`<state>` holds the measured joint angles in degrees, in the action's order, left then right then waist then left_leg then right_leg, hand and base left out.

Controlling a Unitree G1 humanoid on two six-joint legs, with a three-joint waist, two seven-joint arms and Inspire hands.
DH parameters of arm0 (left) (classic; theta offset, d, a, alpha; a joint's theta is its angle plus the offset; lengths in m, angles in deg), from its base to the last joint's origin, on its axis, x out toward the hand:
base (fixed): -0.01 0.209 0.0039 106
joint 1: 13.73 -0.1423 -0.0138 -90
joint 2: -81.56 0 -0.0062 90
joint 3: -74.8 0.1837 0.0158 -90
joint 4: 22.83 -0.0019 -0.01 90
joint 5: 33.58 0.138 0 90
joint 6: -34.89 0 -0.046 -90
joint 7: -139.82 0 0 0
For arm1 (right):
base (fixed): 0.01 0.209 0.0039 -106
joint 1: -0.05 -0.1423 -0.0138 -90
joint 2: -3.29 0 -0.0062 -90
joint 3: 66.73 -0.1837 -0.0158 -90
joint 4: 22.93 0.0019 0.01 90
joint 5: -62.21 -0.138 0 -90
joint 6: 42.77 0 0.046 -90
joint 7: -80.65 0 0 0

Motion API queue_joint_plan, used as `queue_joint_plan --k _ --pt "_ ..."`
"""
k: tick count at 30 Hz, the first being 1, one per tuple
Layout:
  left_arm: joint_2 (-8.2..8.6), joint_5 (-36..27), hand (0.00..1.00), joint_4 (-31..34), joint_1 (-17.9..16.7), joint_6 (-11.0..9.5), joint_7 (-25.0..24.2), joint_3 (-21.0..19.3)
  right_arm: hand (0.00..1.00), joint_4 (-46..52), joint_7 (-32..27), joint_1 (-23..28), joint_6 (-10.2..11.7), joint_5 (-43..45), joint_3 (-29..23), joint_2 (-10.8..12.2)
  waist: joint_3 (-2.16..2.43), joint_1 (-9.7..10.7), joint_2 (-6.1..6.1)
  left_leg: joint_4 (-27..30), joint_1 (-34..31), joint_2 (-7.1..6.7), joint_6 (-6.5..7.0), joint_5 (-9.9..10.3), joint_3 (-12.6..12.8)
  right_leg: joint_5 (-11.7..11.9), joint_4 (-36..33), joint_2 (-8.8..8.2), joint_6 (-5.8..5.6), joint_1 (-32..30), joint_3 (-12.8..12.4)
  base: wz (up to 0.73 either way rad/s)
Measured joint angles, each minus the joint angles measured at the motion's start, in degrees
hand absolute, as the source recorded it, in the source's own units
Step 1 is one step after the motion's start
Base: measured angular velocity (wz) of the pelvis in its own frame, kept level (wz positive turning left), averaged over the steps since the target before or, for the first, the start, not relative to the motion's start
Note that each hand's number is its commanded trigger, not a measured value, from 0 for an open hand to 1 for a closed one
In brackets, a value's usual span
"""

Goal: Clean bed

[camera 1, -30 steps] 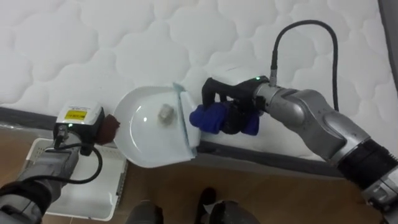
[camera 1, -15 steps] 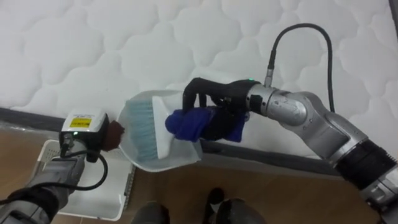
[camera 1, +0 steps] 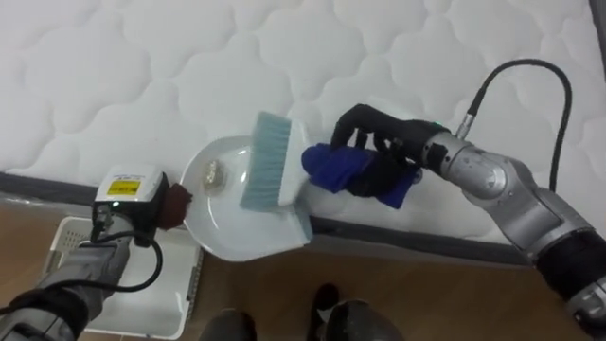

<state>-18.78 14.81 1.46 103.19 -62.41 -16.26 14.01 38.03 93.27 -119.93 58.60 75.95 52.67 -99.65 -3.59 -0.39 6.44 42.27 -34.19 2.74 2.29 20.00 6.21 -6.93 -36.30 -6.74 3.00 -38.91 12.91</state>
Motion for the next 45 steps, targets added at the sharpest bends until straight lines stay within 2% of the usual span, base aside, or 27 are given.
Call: queue_joint_plan --k 3,6,11,13,16,18,19,23,24,25,26,27,33,37,40,42,45 --pt "0.00 -0.5 1.00 0.4 -0.2 -0.8 0.4 0.0 1.00 0.0 -2.5 1.9 0.8 -0.7 -1.9 0.1 -0.01 -0.1 -0.02 -0.1 0.6 0.84 -0.18 0.3 0.1 0.4 1.2 0.89 0.12 1.1 0.2 -0.08" --pt "0.05 -0.5 1.00 0.9 -1.1 -1.8 0.6 -1.2 1.00 -0.1 -3.7 3.7 1.1 -0.8 -5.1 0.0 -0.03 0.2 -0.05 -1.0 2.1 0.69 -0.17 0.3 0.6 0.3 1.2 0.81 -0.04 2.0 -0.3 -0.06" --pt "0.10 -1.6 1.00 2.9 -2.8 -1.8 2.6 -4.9 1.00 -2.0 -7.9 5.1 1.1 -5.9 -10.9 0.2 -0.05 0.2 -0.21 -2.4 3.7 0.63 -0.16 0.3 1.6 0.2 1.4 0.72 -0.08 2.6 -0.9 -0.08" --pt "0.12 -1.6 1.00 3.3 -3.0 -1.8 2.8 -5.1 1.00 -2.4 -10.1 6.8 1.1 -7.2 -13.3 0.4 -0.06 0.3 -0.34 -3.0 4.9 0.60 -0.19 0.3 1.6 -0.1 1.7 0.76 -0.16 3.8 -0.8 0.05" --pt "0.24 -1.5 1.00 6.6 -5.2 -1.8 3.4 -7.9 1.00 -3.7 -12.8 8.2 1.1 -7.2 -17.3 1.2 0.11 0.6 -1.28 -4.5 6.9 0.55 -0.22 0.2 1.5 -0.3 2.8 0.70 -0.41 5.7 -0.6 0.03" --pt "0.89 -1.5 1.00 9.7 -7.4 -1.5 4.6 -10.6 1.00 -4.1 -15.0 9.3 1.1 -7.2 -20.1 1.6 0.59 0.7 -2.24 -5.9 8.3 0.45 -0.21 0.0 1.5 -0.3 3.8 0.74 -0.63 6.8 -0.7 0.00" --pt "1.14 -1.5 1.00 10.6 -8.1 -1.3 4.8 -11.2 1.00 -4.1 -15.7 9.7 1.1 -7.2 -20.6 1.6 0.68 0.8 -2.45 -6.3 8.9 0.40 -0.20 0.0 1.5 -0.4 3.8 0.74 -0.75 7.3 -0.7 0.00" --pt "2.02 -0.6 1.00 13.5 -11.6 -0.8 5.9 -11.9 1.00 -4.7 -18.1 11.8 1.0 -8.8 -24.1 1.9 1.53 1.1 -4.08 -9.7 13.4 0.06 -0.29 -0.1 1.6 -0.7 6.1 0.98 -1.27 11.2 -0.5 -0.01" --pt "2.46 -0.6 1.00 14.1 -12.7 -0.5 5.9 -13.0 0.89 -4.7 -19.1 12.3 1.0 -9.9 -24.7 2.0 1.69 1.1 -4.32 -11.1 14.9 -0.43 -0.33 -0.4 1.6 -0.8 6.8 1.00 -1.41 12.4 -0.5 0.00" --pt "2.63 -0.6 1.00 14.7 -13.4 -0.4 5.9 -13.7 0.42 -4.6 -19.6 12.5 1.0 -10.3 -25.0 2.0 1.76 1.3 -4.39 -11.7 15.5 -0.46 -0.33 -0.5 1.6 -0.8 7.1 0.99 -1.49 12.9 -0.5 0.00" --pt "3.17 -0.5 1.00 15.7 -14.4 -0.3 5.9 -14.8 0.16 -4.6 -20.2 13.0 1.0 -11.3 -26.3 2.2 1.93 1.5 -4.57 -12.7 16.5 -0.47 -0.34 -0.7 1.7 -0.8 7.9 1.08 -1.56 13.8 -0.3 0.00" --pt "3.54 -0.5 1.00 16.9 -15.2 -0.2 5.9 -15.9 0.00 -4.6 -21.2 13.5 1.0 -12.4 -27.1 2.4 2.03 1.4 -4.64 -13.4 17.3 -0.51 -0.39 -0.8 1.7 -0.8 8.6 1.24 -1.61 14.6 -0.1 0.00" --pt "4.31 -0.4 1.00 24.4 -20.9 0.0 5.1 -18.9 0.00 -1.2 -23.3 18.6 0.6 -17.8 -28.5 4.1 2.72 1.3 -4.40 -18.2 22.7 -0.59 -1.01 -2.1 1.1 -1.0 11.0 1.77 -1.92 19.1 0.0 0.04" --pt "5.17 -0.5 1.00 27.2 -22.1 0.6 4.2 -20.3 0.00 0.5 -24.5 19.7 0.5 -21.0 -29.2 4.1 2.92 0.5 -4.26 -21.8 26.0 -0.79 -1.11 -3.4 0.9 -1.0 12.9 1.75 -1.96 21.8 0.0 0.04" --pt "5.35 -0.7 1.00 29.5 -24.0 0.8 3.9 -20.3 0.00 0.5 -25.0 20.5 0.3 -25.3 -29.1 4.4 3.35 0.1 -4.00 -23.9 28.9 -1.23 -1.30 -4.1 0.3 -1.0 14.6 2.08 -2.12 24.9 0.2 0.06" --pt "5.54 -0.7 1.00 32.4 -26.8 0.8 3.7 -20.3 0.00 2.2 -25.0 21.8 -0.3 -26.9 -29.1 4.6 3.78 -0.4 -3.89 -25.6 31.1 -1.25 -1.35 -4.5 0.1 -0.9 15.7 2.44 -2.40 26.9 0.2 0.05" --pt "6.01 -0.7 1.00 35.5 -29.9 0.8 2.2 -20.3 0.00 4.0 -25.0 23.8 -0.3 -27.2 -29.1 5.5 4.11 -1.1 -4.02 -26.9 33.4 -1.07 -1.37 -4.7 -0.2 -0.6 17.8 3.02 -2.74 29.7 0.3 0.04"
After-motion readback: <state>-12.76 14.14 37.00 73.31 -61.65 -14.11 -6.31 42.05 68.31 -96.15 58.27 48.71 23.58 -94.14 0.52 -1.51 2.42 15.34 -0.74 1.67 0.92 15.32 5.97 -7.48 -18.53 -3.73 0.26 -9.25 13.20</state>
